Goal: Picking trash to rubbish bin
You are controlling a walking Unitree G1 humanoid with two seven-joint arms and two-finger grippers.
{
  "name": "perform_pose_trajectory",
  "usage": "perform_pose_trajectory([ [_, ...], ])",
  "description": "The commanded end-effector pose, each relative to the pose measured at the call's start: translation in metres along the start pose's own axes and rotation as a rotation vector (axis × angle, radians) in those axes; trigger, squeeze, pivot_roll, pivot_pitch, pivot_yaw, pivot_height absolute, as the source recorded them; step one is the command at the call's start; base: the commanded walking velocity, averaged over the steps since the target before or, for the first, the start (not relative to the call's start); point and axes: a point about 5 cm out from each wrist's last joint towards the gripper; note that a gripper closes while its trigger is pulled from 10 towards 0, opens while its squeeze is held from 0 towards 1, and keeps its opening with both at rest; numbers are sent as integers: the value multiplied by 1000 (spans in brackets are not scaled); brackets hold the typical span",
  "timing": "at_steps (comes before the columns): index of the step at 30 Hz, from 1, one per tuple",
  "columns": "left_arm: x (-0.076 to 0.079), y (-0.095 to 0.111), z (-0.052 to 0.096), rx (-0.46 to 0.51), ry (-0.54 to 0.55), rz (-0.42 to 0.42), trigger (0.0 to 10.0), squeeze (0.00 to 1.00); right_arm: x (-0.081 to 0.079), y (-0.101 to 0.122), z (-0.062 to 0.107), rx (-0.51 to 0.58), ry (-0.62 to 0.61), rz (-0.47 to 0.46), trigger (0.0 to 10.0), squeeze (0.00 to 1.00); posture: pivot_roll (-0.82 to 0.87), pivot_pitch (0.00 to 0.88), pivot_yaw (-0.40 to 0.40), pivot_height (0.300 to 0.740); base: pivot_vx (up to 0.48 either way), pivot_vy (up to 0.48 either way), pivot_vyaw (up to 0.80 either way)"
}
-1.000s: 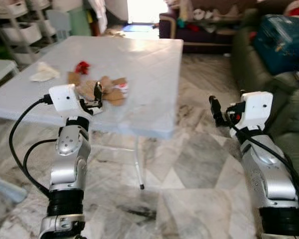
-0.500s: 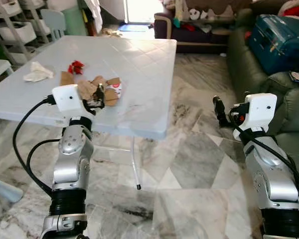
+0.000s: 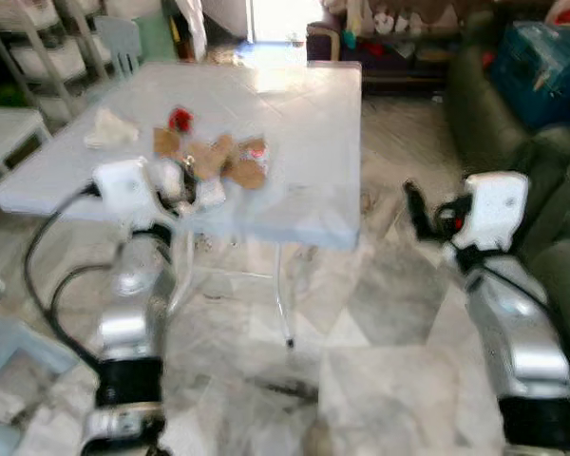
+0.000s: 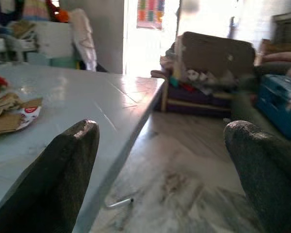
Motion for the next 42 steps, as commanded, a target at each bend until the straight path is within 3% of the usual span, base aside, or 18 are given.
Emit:
perform_pose_trajectory([
  [1,-6,5,-2,6,19,-16,10000,0,-1,7,-2,28,0,-3,10000,0,-30,53,11,740,0,480,0],
  [10,-10,1,-2,-19,34,-46,10000,0,0,7,-1,29,-5,-3,10000,0,-28,49,18,740,0,424,0],
  [42,-10,3,-3,-1,-22,-64,10000,0,0,8,-3,37,-14,-5,10000,0,-26,44,25,740,0,0,0],
])
Point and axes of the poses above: a point about 5 cm out from each wrist's last joint towards the gripper, its own z axis pointing back from the gripper into the wrist, its own y axis along the axis of the wrist's last joint, x = y × z, and after that the axes turned 14 degrees about z, right-handed
